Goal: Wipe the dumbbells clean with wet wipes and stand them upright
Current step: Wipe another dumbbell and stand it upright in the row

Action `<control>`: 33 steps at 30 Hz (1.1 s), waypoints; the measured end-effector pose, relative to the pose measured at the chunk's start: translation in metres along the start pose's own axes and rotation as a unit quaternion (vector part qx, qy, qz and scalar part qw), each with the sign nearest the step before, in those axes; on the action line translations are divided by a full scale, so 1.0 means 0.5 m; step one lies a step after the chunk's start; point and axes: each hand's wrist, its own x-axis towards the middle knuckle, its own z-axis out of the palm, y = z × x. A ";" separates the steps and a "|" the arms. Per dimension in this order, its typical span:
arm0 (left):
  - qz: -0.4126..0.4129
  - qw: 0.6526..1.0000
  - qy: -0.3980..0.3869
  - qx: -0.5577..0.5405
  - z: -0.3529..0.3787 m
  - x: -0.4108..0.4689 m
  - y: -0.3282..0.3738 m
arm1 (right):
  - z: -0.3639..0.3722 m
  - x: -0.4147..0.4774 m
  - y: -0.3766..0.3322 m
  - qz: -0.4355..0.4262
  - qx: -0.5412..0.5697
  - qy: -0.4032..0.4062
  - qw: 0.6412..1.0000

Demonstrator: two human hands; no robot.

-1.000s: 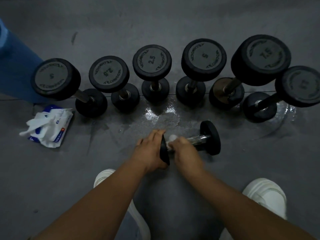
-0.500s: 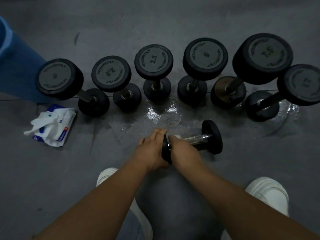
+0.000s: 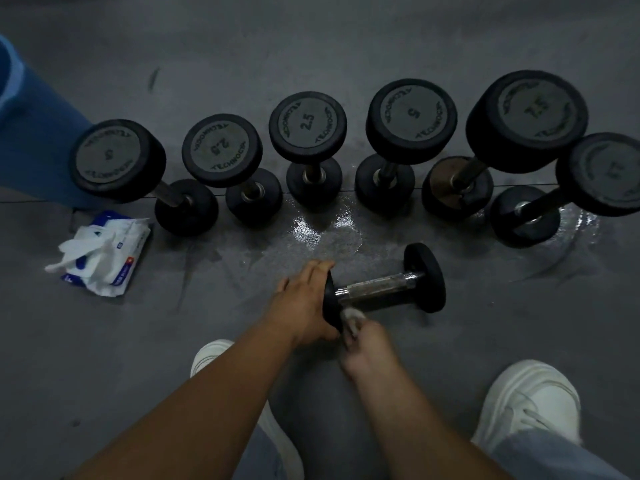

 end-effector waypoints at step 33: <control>-0.009 1.000 -0.013 0.001 -0.016 0.001 0.010 | -0.051 -0.058 -0.056 -0.518 -0.735 -0.022 0.437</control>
